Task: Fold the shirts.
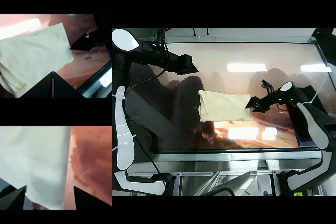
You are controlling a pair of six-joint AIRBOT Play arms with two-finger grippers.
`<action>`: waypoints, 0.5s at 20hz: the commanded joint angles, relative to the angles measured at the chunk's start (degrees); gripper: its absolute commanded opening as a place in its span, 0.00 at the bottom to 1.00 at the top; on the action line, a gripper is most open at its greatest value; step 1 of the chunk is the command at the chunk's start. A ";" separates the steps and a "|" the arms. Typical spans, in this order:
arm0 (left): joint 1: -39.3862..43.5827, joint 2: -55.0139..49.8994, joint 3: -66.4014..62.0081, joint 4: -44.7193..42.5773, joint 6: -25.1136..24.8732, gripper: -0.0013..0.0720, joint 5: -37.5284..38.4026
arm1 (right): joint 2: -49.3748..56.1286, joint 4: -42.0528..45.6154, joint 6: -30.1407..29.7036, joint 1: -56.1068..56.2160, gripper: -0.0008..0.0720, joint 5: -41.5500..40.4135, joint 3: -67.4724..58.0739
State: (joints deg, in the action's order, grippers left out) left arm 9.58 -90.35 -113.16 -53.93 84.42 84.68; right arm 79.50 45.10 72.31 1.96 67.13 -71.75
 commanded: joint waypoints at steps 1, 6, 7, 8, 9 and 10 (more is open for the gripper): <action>0.02 0.00 0.00 -0.02 0.02 0.04 0.28 | 3.50 -5.99 -3.30 3.21 0.92 -3.30 0.57; 0.02 0.00 0.00 -0.02 0.02 0.04 1.81 | 2.62 -22.43 -15.91 3.13 0.13 -1.88 -0.52; 0.02 0.00 0.00 -0.02 0.04 0.04 2.12 | 1.77 -25.22 -17.88 3.13 0.03 -1.25 -1.38; 0.02 0.00 0.00 -0.02 0.04 0.04 2.43 | 0.50 -27.08 -18.82 3.10 0.04 -1.14 -2.80; 0.02 0.00 0.00 -0.02 0.04 0.04 2.54 | -0.96 -27.65 -19.04 2.71 0.03 -1.16 -4.68; 0.02 0.00 0.00 0.00 0.04 0.04 2.69 | -2.58 -27.89 -19.02 1.84 0.03 -1.18 -7.34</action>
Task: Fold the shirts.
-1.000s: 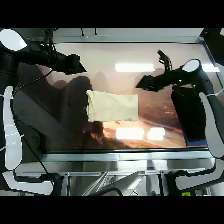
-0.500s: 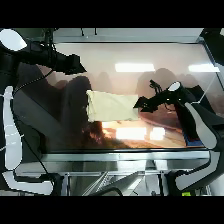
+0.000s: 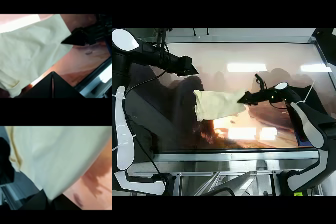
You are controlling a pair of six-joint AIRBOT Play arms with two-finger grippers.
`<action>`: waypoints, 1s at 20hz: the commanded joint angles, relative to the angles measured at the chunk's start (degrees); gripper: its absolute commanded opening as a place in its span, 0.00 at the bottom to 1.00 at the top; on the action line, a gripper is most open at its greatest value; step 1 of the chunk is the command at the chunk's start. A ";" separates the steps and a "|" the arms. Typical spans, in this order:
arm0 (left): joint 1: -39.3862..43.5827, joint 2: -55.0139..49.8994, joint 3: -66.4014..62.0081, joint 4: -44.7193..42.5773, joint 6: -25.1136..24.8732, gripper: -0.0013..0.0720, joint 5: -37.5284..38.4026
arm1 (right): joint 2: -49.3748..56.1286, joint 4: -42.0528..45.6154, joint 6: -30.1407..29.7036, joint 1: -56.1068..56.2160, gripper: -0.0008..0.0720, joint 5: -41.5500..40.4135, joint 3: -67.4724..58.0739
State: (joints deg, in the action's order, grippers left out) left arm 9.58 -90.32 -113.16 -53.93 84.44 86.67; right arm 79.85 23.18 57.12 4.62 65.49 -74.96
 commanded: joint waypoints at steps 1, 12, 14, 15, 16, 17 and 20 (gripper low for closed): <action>0.02 -0.02 0.00 -0.02 0.02 0.04 0.85 | -4.28 -6.95 -3.82 -2.14 0.03 0.42 -6.95; 0.02 -0.04 0.00 0.00 0.02 0.04 0.81 | -10.62 -11.96 10.54 -37.75 0.03 -5.03 -23.37; 0.02 -0.02 0.00 0.00 0.02 0.04 0.83 | -11.91 -8.20 14.34 -44.15 0.03 -1.64 -23.37; 0.02 -0.02 0.00 0.00 0.00 0.04 0.83 | -12.68 -5.03 16.79 -46.80 0.03 1.84 -23.37; 0.02 -0.04 0.02 0.00 0.00 0.04 0.83 | -13.35 -1.53 19.30 -48.70 0.03 5.92 -23.37; 0.04 -0.04 0.00 0.00 0.00 0.04 0.79 | -14.19 4.02 22.16 -50.05 0.03 10.49 -23.21; 0.42 -0.04 0.00 -0.04 0.00 0.04 0.79 | -18.18 22.01 28.96 -50.73 0.03 19.76 -19.19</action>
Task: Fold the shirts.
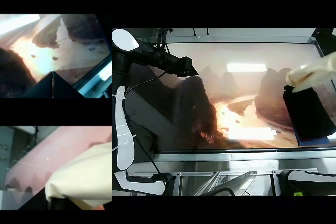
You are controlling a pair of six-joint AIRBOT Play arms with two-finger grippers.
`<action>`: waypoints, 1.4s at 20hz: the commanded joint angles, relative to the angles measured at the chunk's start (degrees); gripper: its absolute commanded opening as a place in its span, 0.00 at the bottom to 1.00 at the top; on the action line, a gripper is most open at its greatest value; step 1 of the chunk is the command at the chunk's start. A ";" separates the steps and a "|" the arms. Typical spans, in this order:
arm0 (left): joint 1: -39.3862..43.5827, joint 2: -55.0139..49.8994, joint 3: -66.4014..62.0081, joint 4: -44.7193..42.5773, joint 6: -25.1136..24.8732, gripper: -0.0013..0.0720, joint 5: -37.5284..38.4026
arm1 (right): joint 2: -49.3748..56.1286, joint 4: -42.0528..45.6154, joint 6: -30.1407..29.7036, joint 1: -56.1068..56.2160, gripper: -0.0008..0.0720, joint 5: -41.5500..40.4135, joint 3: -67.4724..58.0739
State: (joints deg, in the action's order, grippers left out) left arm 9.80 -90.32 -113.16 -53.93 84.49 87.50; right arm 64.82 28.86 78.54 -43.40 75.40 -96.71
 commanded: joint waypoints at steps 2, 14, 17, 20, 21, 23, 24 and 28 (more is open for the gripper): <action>0.79 -0.04 0.02 -0.04 -0.07 0.04 -0.02 | -7.15 28.89 12.33 -2.71 0.03 11.10 8.33; 3.13 -0.04 0.00 -0.07 -1.14 0.04 1.03 | -13.88 50.18 18.58 -6.01 0.98 15.06 20.87; 2.99 -0.02 0.00 -0.04 -3.41 0.04 1.09 | -13.86 44.98 18.58 -5.99 0.98 13.86 20.87; 2.99 0.11 0.00 0.00 -3.41 0.04 1.11 | -13.86 29.55 17.53 -5.66 0.49 8.90 20.87; 2.99 0.42 0.02 -0.02 -3.21 0.04 1.40 | -13.86 23.47 14.82 -5.03 0.08 7.69 20.87; 2.99 1.99 0.11 -0.09 -2.10 0.04 1.95 | -14.10 18.43 12.35 -2.27 0.04 6.67 20.90; 2.99 3.69 1.16 -0.11 -2.10 0.04 1.53 | -14.43 18.67 11.06 0.07 0.04 6.69 20.96; 3.02 16.94 18.51 -2.14 -2.19 0.04 -2.60 | -19.91 18.73 4.09 12.59 0.04 5.46 29.99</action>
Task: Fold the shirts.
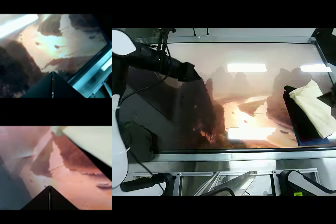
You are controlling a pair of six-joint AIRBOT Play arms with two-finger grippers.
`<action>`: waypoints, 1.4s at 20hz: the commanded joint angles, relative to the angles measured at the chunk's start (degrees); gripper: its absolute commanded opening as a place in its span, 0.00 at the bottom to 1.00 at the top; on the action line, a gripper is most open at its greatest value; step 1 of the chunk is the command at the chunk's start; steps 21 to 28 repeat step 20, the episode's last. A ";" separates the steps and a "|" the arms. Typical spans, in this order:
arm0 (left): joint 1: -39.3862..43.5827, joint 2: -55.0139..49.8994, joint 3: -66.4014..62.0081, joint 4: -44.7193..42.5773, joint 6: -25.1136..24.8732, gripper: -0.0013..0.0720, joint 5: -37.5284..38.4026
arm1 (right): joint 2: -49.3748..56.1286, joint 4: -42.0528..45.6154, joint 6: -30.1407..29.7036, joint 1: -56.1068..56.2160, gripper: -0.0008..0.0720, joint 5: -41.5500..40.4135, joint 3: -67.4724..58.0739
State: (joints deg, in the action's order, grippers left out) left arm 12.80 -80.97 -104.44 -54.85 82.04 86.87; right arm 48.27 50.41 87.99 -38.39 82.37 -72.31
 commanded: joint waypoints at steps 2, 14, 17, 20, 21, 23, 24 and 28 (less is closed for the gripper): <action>0.02 16.28 23.19 -1.16 0.00 0.04 -2.12 | -9.16 -2.82 -8.04 15.26 0.04 -2.84 16.17; 0.02 48.35 68.13 -0.94 2.97 0.04 -9.77 | -21.49 -3.78 -7.67 29.03 0.04 -6.49 39.15; 0.02 51.12 69.46 -0.92 3.08 0.04 -10.62 | -21.46 -3.80 -7.67 29.03 0.04 -6.49 39.15; 0.02 53.02 71.21 -0.90 4.17 0.04 -10.86 | -21.49 -3.80 -7.67 29.03 0.04 -6.49 39.15; 0.02 53.02 71.21 -0.90 4.17 0.04 -10.86 | -21.49 -3.80 -7.67 29.03 0.04 -6.49 39.15; 0.02 53.02 71.21 -0.90 4.17 0.04 -10.86 | -21.49 -3.80 -7.67 29.03 0.04 -6.49 39.15; 0.02 53.02 71.21 -0.90 4.17 0.04 -10.86 | -21.49 -3.80 -7.67 29.03 0.04 -6.49 39.15; 0.02 53.02 71.21 -0.90 4.17 0.04 -10.86 | -21.49 -3.80 -7.67 29.03 0.04 -6.49 39.15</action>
